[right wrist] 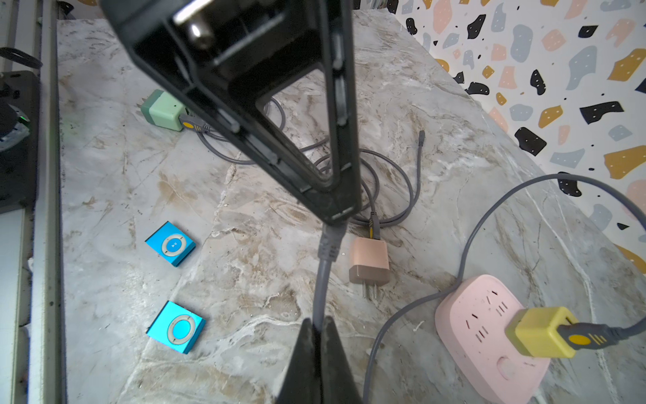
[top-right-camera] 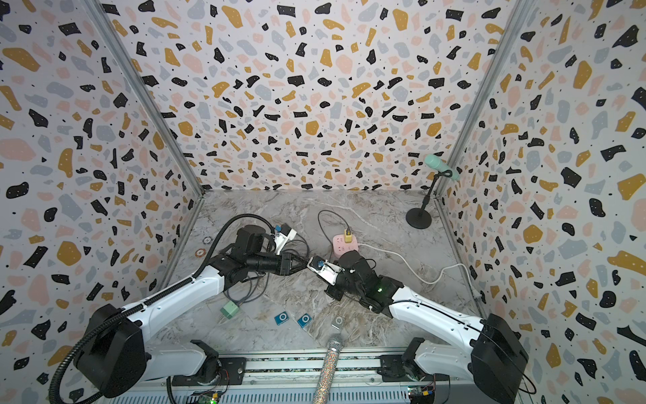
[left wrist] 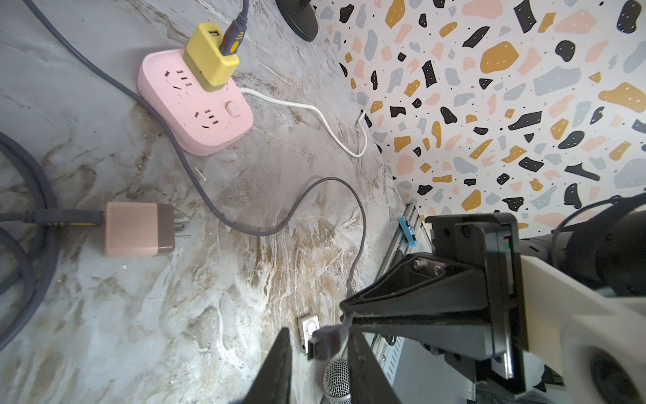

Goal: Charge mp3
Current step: Pick up the charging cable from the center of the board.

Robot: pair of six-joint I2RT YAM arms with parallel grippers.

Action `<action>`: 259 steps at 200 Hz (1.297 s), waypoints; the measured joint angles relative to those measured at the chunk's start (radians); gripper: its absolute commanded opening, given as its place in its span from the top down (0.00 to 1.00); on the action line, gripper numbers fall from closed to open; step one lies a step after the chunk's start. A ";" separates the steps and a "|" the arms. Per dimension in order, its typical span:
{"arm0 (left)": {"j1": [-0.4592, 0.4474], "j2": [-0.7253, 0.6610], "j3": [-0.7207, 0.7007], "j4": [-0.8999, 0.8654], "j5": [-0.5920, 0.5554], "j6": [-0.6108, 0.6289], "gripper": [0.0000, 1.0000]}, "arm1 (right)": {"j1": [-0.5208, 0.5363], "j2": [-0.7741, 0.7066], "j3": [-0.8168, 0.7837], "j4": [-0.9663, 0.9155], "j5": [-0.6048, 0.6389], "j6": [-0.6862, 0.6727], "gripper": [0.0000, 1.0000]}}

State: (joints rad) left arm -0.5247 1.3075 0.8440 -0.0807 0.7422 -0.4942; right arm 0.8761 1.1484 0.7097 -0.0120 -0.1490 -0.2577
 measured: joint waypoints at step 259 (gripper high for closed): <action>-0.023 0.011 0.001 -0.021 0.037 0.008 0.85 | 0.023 -0.019 -0.015 -0.003 0.021 -0.021 1.00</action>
State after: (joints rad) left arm -0.5476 1.3190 0.8452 -0.1020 0.7792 -0.4862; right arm 0.8989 1.1294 0.6949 -0.0147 -0.1276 -0.2783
